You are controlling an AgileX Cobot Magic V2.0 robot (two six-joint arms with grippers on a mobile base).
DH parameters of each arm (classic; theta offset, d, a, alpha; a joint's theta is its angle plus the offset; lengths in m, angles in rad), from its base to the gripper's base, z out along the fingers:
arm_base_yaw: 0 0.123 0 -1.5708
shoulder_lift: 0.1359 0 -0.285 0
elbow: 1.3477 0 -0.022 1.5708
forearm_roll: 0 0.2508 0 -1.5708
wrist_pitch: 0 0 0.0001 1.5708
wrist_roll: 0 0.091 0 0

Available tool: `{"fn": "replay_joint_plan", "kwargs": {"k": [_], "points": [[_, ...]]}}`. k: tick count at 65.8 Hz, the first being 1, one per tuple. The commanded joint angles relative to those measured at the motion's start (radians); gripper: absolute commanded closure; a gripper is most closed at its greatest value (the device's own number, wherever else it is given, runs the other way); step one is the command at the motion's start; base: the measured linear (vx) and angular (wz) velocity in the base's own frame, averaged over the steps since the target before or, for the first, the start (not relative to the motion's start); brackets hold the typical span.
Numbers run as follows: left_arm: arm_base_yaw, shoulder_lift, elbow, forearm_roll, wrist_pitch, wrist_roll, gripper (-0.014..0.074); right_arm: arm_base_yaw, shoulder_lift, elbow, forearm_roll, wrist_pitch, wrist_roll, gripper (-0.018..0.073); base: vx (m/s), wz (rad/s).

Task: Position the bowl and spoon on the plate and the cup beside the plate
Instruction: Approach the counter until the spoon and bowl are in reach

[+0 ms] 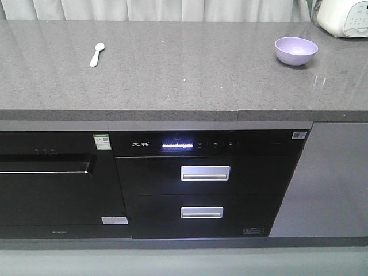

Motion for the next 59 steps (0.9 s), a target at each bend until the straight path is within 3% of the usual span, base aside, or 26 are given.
{"fn": "replay_joint_plan", "kwargs": {"k": [1,59], "points": [[0.000,-0.017,0.030,0.000,-0.070,-0.010,0.0602,0.001,-0.014,0.016,-0.011,-0.071,-0.001,0.0564,0.03,0.00],[0.000,-0.017,0.030,0.000,-0.070,-0.010,0.0602,0.001,-0.014,0.016,-0.011,-0.069,-0.001,0.0564,0.04,-0.01]]}}
